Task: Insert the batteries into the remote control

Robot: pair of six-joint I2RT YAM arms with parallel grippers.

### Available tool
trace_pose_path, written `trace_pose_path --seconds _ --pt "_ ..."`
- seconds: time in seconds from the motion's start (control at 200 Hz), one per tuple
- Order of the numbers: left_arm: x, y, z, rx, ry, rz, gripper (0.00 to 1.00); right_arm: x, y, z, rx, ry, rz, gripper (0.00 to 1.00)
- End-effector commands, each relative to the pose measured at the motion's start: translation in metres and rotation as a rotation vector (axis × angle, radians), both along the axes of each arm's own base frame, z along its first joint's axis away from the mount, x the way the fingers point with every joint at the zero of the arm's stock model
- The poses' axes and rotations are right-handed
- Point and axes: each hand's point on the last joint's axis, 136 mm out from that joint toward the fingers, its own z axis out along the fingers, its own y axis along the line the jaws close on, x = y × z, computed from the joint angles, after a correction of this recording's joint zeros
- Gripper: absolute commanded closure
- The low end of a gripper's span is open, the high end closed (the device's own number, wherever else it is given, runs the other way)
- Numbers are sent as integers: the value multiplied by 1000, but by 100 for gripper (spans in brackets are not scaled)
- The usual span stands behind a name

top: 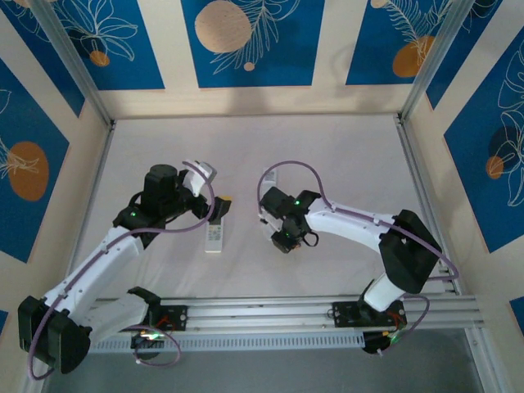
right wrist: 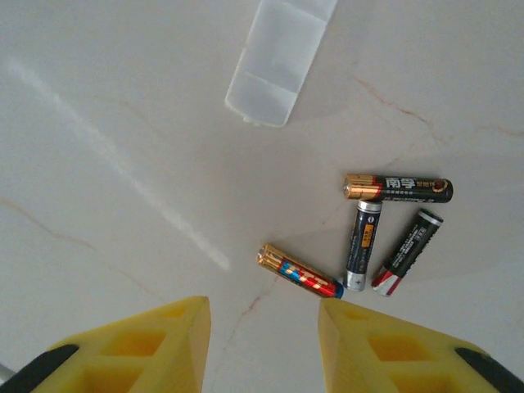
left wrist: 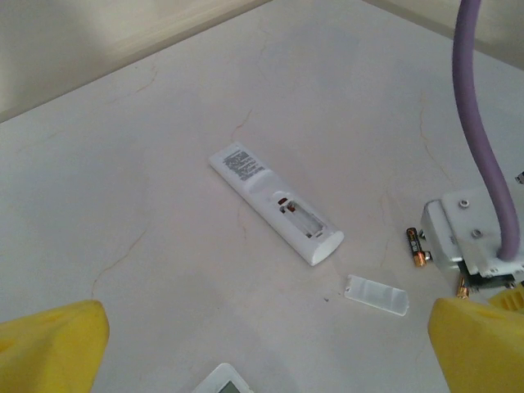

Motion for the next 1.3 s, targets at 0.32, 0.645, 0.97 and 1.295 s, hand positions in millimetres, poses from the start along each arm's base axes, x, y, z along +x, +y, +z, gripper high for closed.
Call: trace_pose_path --seconds 0.32,0.645,0.97,1.295 --pt "0 -1 2 -14 13 -6 0 -4 -5 -20 -136 59 331 50" --pt "1 -2 0 -11 16 -6 0 -5 -5 -37 -173 105 377 51" --pt "2 -3 -2 -11 29 -10 0 -6 -4 -55 -196 126 388 63" --pt "2 -5 -3 -15 33 -16 0 -4 -6 -60 -216 120 385 77"
